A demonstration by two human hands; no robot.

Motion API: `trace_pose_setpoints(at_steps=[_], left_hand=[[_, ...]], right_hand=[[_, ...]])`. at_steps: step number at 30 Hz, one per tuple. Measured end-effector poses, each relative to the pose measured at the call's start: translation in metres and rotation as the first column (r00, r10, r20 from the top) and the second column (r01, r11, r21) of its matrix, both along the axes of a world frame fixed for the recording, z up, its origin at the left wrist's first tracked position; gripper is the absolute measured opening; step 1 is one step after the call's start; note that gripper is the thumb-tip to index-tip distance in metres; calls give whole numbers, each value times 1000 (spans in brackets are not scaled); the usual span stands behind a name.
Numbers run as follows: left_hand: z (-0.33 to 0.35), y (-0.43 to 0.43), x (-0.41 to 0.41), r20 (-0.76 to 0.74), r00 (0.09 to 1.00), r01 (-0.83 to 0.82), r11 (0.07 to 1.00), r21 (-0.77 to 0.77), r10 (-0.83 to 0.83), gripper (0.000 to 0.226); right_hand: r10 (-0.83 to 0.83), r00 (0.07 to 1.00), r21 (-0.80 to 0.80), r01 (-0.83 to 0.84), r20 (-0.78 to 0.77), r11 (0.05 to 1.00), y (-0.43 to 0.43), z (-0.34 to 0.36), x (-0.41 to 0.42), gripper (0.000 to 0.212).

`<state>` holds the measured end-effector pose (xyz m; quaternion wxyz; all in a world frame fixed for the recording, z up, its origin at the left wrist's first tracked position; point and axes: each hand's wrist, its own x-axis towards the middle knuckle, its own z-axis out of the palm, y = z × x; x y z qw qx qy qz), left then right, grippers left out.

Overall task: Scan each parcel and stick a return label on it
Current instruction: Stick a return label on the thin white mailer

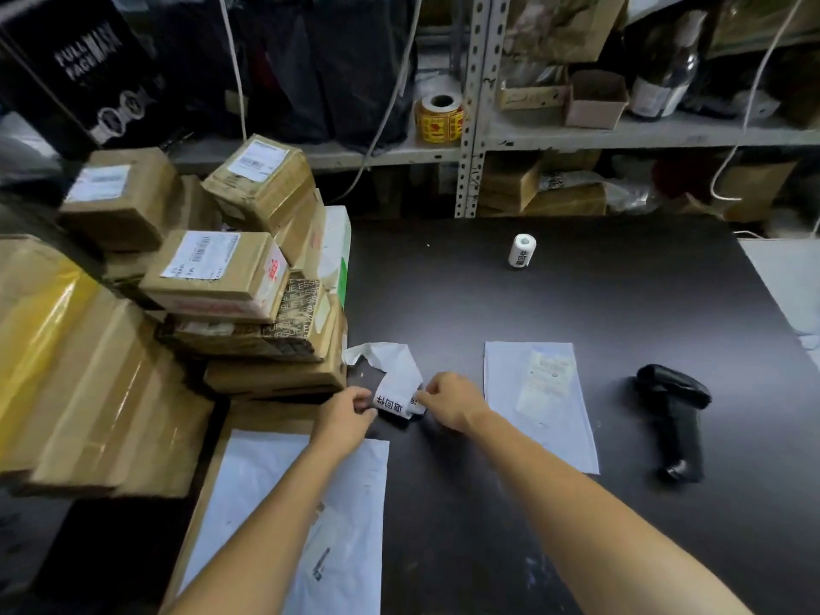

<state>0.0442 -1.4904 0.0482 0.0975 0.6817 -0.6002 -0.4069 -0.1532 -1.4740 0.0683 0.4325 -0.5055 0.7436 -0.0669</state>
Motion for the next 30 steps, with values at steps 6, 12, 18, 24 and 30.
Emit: trace_pose_setpoints(at_steps=[6,12,18,24,30], left_hand=[[-4,-9,-15,-31,1000,-1,997,-75,-1,10],[-5,-21,-27,-106,994,-38,996,-76,30,8],[-1,-30,-32,-299,952,-72,997,-23,62,18],[-5,-30,-32,-334,937,-95,995,32,100,19],[-3,-28,-35,-371,915,-152,988,41,156,20]], right_hand=[[-116,988,-31,119,101,992,-16,-2,10,27],[-174,963,-84,195,206,977,-28,8,-7,13],[-271,877,-41,312,396,949,-33,11,-18,10],[-281,871,-80,340,403,937,-31,9,-20,6],[-99,995,-285,104,32,953,-29,7,-15,20]])
